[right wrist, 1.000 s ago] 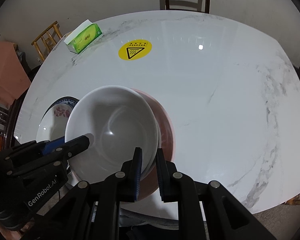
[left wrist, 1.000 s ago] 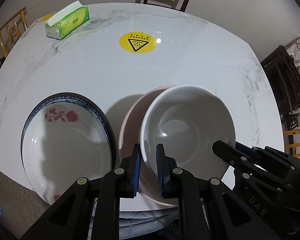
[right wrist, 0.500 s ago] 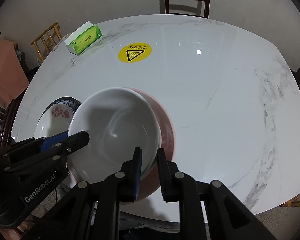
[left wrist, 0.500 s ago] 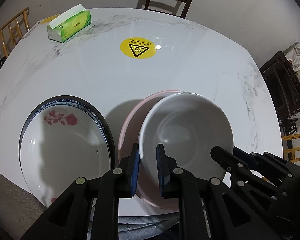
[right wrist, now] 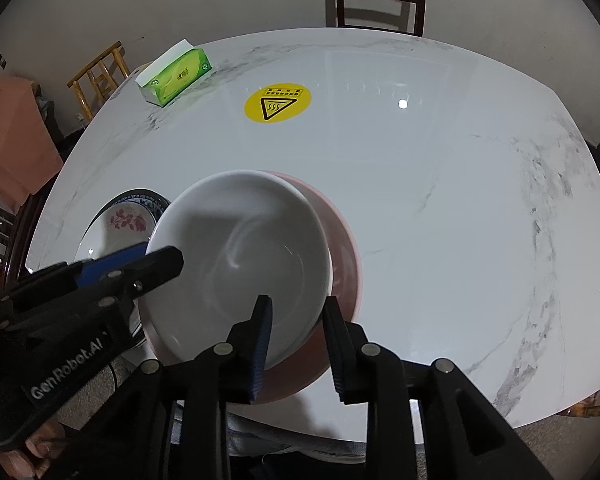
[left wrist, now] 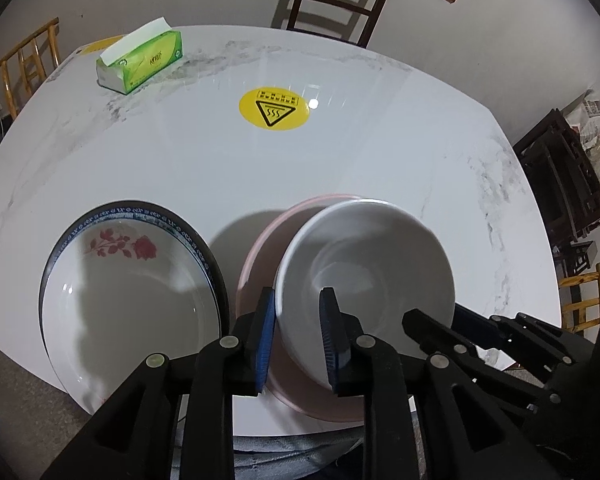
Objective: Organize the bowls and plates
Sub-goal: 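Carry the small white bowl over the pink bowl with the left tool, then lower the small white bowl into the white ribbed bowl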
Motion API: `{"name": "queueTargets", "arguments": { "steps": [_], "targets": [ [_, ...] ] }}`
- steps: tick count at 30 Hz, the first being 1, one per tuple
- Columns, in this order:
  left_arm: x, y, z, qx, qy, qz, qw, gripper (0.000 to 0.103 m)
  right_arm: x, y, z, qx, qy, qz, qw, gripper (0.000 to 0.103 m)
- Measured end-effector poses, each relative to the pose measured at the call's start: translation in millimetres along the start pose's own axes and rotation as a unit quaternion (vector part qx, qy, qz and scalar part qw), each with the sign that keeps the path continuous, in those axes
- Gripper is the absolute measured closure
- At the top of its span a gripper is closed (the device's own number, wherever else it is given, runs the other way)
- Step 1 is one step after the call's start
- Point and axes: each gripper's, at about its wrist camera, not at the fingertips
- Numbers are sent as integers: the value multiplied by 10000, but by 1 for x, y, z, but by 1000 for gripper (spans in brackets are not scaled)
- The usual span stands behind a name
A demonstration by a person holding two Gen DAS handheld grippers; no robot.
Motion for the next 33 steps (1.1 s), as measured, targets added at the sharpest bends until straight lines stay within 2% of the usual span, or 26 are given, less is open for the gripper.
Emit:
{"name": "queueTargets", "arguments": {
  "steps": [9, 22, 33],
  "targets": [
    [-15, 0, 5, -43, -35, -239, 9997, 74, -3, 1, 6, -72, 14, -44, 10000, 69],
    [-28, 17, 30, -322, -83, -266, 9991, 73, -14, 6, -1, 10, -72, -152, 9999, 69],
    [-35, 28, 59, -808, 27, -200, 9965, 73, -42, 14, -20, 343, -236, -419, 9983, 69]
  ]
}}
Point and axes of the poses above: each gripper's, at about its wrist camera, not at the fingertips, and x roughly the way its jaws point, z to its left, y to its underside, and after that the axes turned 8 degrees about -y, right-handed
